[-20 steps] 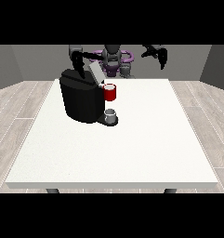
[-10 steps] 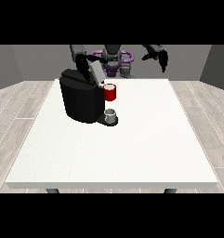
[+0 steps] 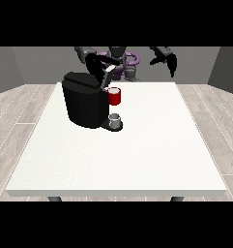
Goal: Insert the coffee pod into the coffee machine and close the lid
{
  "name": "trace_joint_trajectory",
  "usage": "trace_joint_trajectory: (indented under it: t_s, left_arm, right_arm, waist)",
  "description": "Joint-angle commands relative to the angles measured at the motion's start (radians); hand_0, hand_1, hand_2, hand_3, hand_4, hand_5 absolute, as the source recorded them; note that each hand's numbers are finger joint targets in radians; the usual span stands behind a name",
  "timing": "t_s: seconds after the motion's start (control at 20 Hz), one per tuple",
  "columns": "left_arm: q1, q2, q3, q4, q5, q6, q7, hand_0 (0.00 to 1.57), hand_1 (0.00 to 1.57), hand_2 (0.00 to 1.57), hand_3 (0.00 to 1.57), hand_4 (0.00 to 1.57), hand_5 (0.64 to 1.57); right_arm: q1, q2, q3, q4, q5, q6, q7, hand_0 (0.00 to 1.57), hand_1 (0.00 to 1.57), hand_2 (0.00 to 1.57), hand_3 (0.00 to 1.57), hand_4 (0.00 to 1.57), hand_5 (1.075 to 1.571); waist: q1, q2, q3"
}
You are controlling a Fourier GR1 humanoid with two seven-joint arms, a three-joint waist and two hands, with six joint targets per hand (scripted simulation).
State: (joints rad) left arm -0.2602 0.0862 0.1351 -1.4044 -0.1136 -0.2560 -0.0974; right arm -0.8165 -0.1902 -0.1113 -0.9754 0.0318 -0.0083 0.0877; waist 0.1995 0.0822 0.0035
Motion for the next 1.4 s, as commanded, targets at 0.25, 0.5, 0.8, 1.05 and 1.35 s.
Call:
trace_joint_trajectory:
  t_s: [0.25,0.5,0.8,1.05,1.35]
  left_arm:
    - [-0.025,-0.003,-0.024,-0.01,-0.004,-0.003,0.026,0.0,0.0,0.0,0.0,0.33,1.571]
    - [-0.003,-0.009,-0.039,-0.014,-0.016,0.006,0.012,0.0,0.0,0.0,0.0,0.34,1.571]
    - [-0.027,-0.018,-0.034,-0.019,-0.007,0.028,0.003,0.0,0.0,0.0,0.0,0.38,1.571]
    - [-0.068,-0.017,-0.047,-0.052,0.014,0.003,0.023,0.0,0.0,0.0,0.0,0.38,1.571]
    - [-0.082,0.008,-0.031,-0.059,0.057,-0.041,0.003,0.0,0.0,0.0,0.0,0.44,1.571]
  right_arm:
    - [-0.11,0.046,0.084,0.014,0.077,-0.015,0.024,0.0,0.0,0.0,0.0,0.0,1.571]
    - [-0.178,0.053,0.106,0.026,0.114,-0.021,0.029,0.0,0.0,0.0,0.0,0.2,1.571]
    - [-0.298,0.041,0.089,0.074,0.142,-0.032,0.059,0.0,0.0,0.0,0.0,0.16,1.571]
    - [-0.365,0.044,0.093,0.127,0.177,-0.054,0.027,0.0,0.0,0.0,0.0,0.09,1.571]
    - [-0.448,0.019,0.081,0.171,0.201,-0.048,0.038,0.0,0.0,0.0,0.0,0.0,1.571]
  waist:
    - [0.052,0.013,-0.0037]
    - [0.075,0.025,-0.0037]
    - [0.084,0.054,-0.0038]
    - [0.137,0.114,-0.0038]
    - [0.164,0.134,-0.0039]
